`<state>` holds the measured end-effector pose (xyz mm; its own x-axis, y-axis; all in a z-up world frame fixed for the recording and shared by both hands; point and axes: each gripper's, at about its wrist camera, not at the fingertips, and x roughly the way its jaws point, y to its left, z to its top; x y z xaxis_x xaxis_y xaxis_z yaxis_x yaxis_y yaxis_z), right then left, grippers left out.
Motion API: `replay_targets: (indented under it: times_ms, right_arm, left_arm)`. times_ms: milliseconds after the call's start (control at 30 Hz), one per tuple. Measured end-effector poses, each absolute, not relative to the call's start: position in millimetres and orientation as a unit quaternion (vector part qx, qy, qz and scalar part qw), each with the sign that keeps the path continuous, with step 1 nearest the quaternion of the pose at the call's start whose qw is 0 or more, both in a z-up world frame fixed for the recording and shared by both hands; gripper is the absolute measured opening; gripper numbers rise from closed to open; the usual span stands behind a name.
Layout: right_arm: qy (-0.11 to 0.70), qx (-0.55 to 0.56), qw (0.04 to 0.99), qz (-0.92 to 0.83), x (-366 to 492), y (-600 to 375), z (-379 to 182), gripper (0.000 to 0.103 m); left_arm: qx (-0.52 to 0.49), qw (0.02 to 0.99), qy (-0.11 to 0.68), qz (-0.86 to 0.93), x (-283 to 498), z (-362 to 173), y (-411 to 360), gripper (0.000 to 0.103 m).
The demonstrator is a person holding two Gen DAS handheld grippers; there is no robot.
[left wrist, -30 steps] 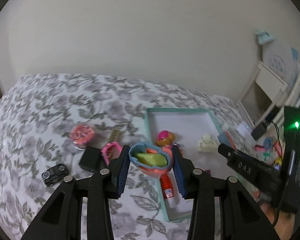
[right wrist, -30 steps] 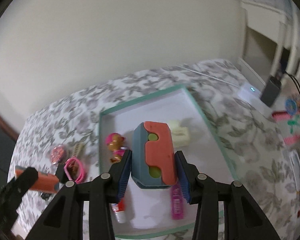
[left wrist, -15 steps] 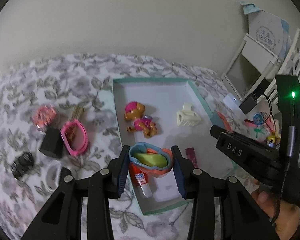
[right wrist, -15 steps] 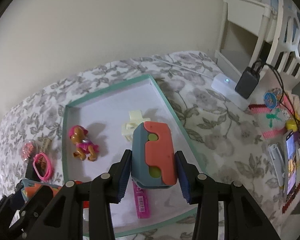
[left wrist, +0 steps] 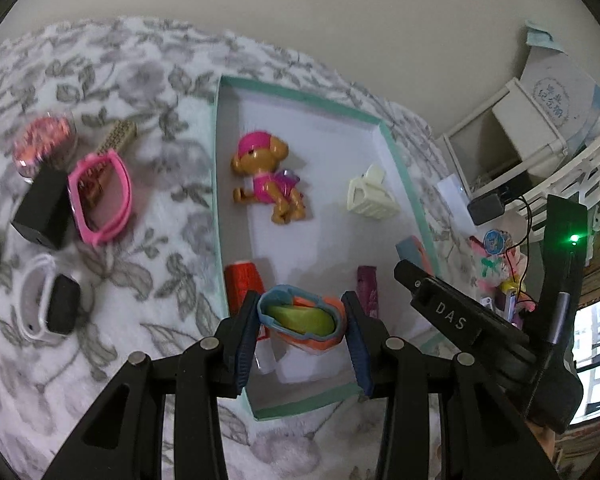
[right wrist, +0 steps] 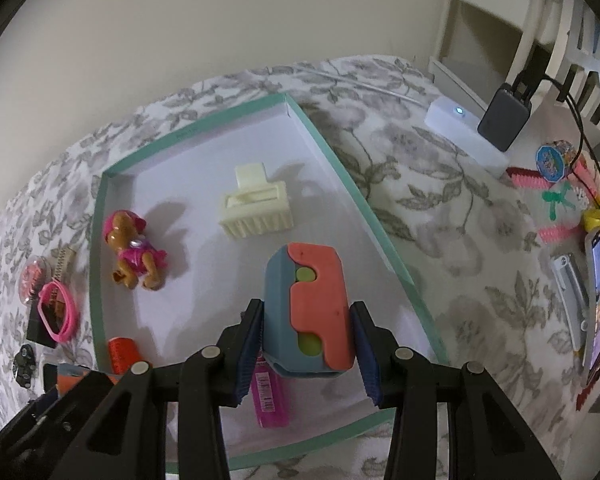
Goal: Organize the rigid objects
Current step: 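Lower both toys into the tray and open both grippers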
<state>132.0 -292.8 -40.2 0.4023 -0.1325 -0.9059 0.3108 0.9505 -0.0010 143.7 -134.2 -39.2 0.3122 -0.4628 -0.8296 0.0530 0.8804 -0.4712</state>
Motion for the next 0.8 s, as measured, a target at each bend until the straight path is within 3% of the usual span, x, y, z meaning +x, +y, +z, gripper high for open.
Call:
replay_targets:
  times_ms: [233,800]
  right_arm:
    - [0.546,0.087,0.822,-0.138,131,-295,-51,0.046]
    - [0.569,0.093,0.805,-0.142,129,-296,-70,0.046]
  left_arm:
    - [-0.197,0.774,0.577,-0.168,149,-51,-139,0.042]
    - [-0.088,0.803,0.576,-0.127,176,-64,-181,0.036]
